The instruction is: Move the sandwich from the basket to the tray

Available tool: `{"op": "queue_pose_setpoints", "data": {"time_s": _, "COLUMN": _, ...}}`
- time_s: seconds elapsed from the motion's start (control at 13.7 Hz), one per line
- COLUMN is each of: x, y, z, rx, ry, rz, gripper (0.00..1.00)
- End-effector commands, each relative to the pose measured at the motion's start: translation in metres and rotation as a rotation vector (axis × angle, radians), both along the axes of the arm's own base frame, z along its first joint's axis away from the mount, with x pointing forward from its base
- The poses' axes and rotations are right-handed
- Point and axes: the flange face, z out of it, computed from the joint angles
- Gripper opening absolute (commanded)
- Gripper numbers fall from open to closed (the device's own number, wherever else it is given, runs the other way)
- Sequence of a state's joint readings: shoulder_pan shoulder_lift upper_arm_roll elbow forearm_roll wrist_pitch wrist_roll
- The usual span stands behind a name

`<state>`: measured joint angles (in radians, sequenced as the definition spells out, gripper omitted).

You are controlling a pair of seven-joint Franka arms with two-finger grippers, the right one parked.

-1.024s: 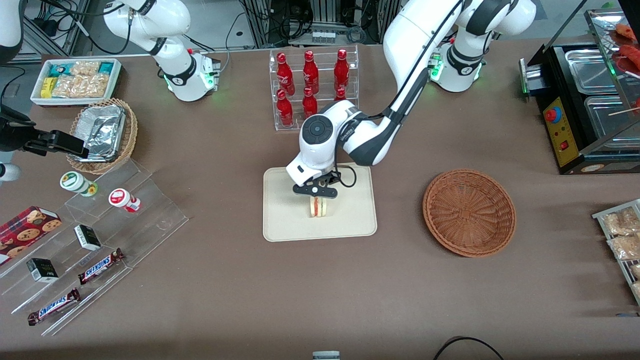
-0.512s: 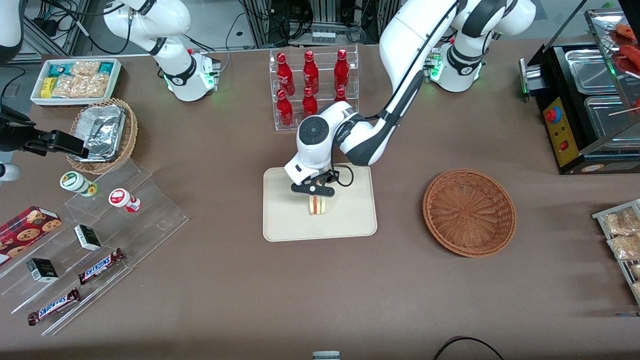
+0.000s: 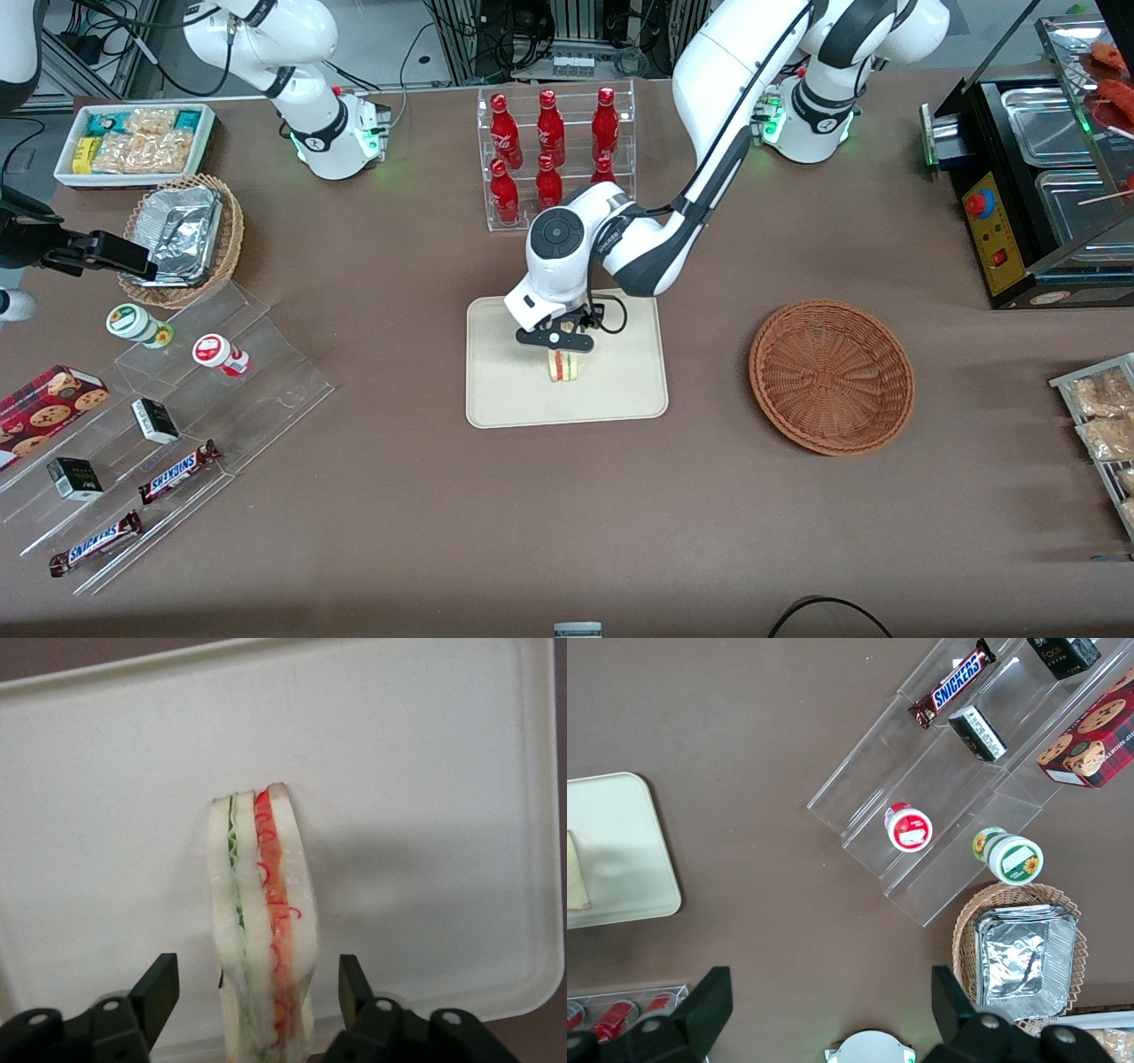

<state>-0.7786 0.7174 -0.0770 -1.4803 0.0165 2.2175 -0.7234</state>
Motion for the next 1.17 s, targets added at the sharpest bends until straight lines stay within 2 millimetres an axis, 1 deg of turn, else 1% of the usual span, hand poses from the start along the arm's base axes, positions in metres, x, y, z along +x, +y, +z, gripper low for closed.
{"op": "queue_pose_setpoints", "data": {"time_s": 0.0, "x": 0.011, "y": 0.009, "z": 0.038, "rx": 0.004, "ry": -0.031, "rz": 0.074, "gripper": 0.99}}
{"op": "queue_pose_setpoints", "data": {"time_s": 0.15, "x": 0.016, "y": 0.014, "z": 0.074, "rx": -0.029, "ry": -0.056, "rz": 0.127, "gripper": 0.99}}
{"op": "queue_pose_setpoints", "data": {"time_s": 0.22, "x": 0.029, "y": 0.027, "z": 0.09, "rx": -0.045, "ry": -0.069, "rz": 0.181, "gripper": 0.99}}
{"op": "queue_pose_setpoints", "data": {"time_s": 0.29, "x": 0.029, "y": 0.031, "z": 0.105, "rx": -0.056, "ry": -0.079, "rz": 0.207, "gripper": 0.99}}
{"op": "queue_pose_setpoints", "data": {"time_s": 0.37, "x": 0.03, "y": 0.038, "z": 0.124, "rx": -0.057, "ry": -0.083, "rz": 0.224, "gripper": 0.99}}
{"op": "queue_pose_setpoints", "data": {"time_s": 0.51, "x": 0.04, "y": 0.07, "z": 0.161, "rx": -0.023, "ry": -0.074, "rz": 0.253, "gripper": 0.99}}
{"op": "queue_pose_setpoints", "data": {"time_s": 0.59, "x": 0.04, "y": 0.085, "z": 0.181, "rx": -0.013, "ry": -0.072, "rz": 0.259, "gripper": 0.99}}
{"op": "queue_pose_setpoints", "data": {"time_s": 0.66, "x": 0.045, "y": 0.107, "z": 0.198, "rx": -0.007, "ry": -0.072, "rz": 0.285, "gripper": 0.99}}
{"op": "queue_pose_setpoints", "data": {"time_s": 0.73, "x": 0.047, "y": 0.13, "z": 0.219, "rx": -0.006, "ry": -0.079, "rz": 0.294, "gripper": 0.99}}
{"op": "queue_pose_setpoints", "data": {"time_s": 0.88, "x": 0.051, "y": 0.191, "z": 0.252, "rx": -0.006, "ry": -0.092, "rz": 0.3, "gripper": 0.99}}
{"op": "queue_pose_setpoints", "data": {"time_s": 1.02, "x": 0.055, "y": 0.241, "z": 0.273, "rx": 0.005, "ry": -0.099, "rz": 0.279, "gripper": 0.99}}
{"op": "queue_pose_setpoints", "data": {"time_s": 1.1, "x": 0.059, "y": 0.271, "z": 0.285, "rx": 0.022, "ry": -0.084, "rz": 0.255, "gripper": 0.99}}
